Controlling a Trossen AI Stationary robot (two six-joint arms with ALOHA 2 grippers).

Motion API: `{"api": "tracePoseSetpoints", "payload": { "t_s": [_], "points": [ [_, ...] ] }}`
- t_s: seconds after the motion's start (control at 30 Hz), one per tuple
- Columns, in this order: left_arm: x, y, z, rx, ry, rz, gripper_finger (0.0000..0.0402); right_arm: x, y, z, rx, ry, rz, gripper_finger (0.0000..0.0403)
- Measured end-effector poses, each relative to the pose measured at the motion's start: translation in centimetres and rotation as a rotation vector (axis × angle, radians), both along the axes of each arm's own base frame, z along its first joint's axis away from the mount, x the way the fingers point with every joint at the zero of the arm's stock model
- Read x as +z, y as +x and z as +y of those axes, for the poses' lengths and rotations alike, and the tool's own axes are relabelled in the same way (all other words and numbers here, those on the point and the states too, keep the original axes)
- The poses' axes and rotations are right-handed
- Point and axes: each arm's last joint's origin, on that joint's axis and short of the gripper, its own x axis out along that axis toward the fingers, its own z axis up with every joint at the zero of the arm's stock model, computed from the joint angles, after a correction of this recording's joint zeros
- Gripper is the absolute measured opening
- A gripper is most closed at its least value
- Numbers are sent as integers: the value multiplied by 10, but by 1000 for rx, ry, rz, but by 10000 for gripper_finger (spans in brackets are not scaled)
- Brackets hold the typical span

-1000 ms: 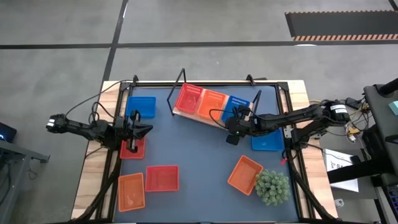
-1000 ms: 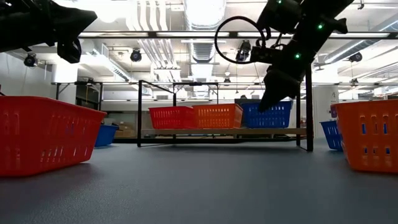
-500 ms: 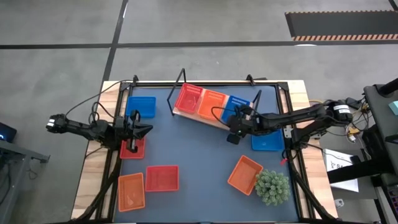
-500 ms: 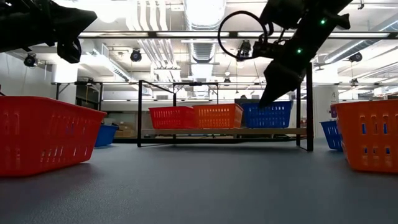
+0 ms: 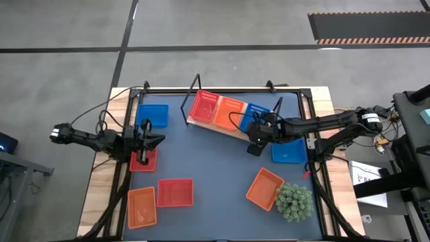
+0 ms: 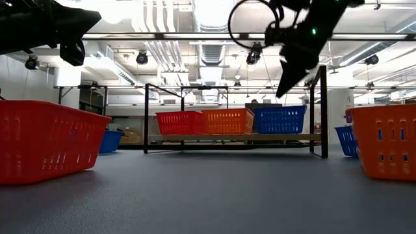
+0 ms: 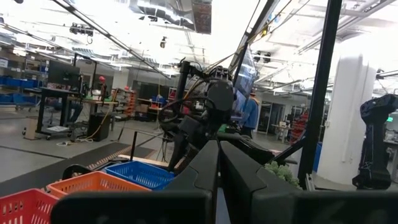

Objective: Stack baskets on shelf by color
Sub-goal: Put the middle blue bin on the shelf

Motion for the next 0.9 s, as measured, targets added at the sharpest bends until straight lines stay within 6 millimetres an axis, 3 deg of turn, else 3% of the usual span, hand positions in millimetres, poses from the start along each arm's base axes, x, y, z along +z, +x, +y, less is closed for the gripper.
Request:
{"api": "tracePoseSetpoints", "payload": {
  "t_s": [0.2,0.37,0.63,0.9],
  "points": [
    [0,0,0,0,0,0,0,25,14,0,18,-7,-42,38],
    [0,0,0,1,3,1,0,34,37,-1,57,-29,48,13],
    [-1,0,0,1,4,6,0,22,52,-22,11,65,403,9],
    [-1,0,0,0,3,7,0,6,54,-26,45,127,542,8]
  ]
}}
